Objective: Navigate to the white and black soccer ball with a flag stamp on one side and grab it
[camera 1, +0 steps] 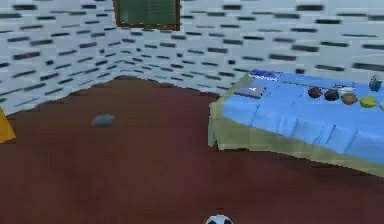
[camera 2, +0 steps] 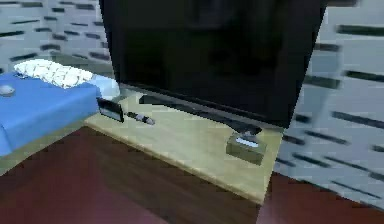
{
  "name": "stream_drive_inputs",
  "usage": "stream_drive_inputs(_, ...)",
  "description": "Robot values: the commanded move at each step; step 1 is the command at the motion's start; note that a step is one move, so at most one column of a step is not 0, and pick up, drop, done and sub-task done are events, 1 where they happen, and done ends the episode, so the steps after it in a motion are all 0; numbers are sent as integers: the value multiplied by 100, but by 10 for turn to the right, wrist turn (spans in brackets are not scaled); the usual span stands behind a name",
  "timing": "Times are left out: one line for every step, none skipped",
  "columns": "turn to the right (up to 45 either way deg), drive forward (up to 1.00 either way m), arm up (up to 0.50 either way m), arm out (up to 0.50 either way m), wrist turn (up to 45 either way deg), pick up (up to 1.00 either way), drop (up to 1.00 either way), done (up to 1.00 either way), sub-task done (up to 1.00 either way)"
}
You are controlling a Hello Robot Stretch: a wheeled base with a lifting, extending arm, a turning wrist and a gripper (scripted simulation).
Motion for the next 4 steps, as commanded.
stream_drive_inputs(-450, 0, 0, 0, 0, 0, 0, 0, 0)
stream_drive_inputs(-300, 0, 0, 0, 0, 0, 0, 0, 0)
stream_drive_inputs(0, 0, 18, 0, 0, 0, 0, 0, 0)
stream_drive_inputs(0, 0, 0, 46, 0, 0, 0, 0, 0)
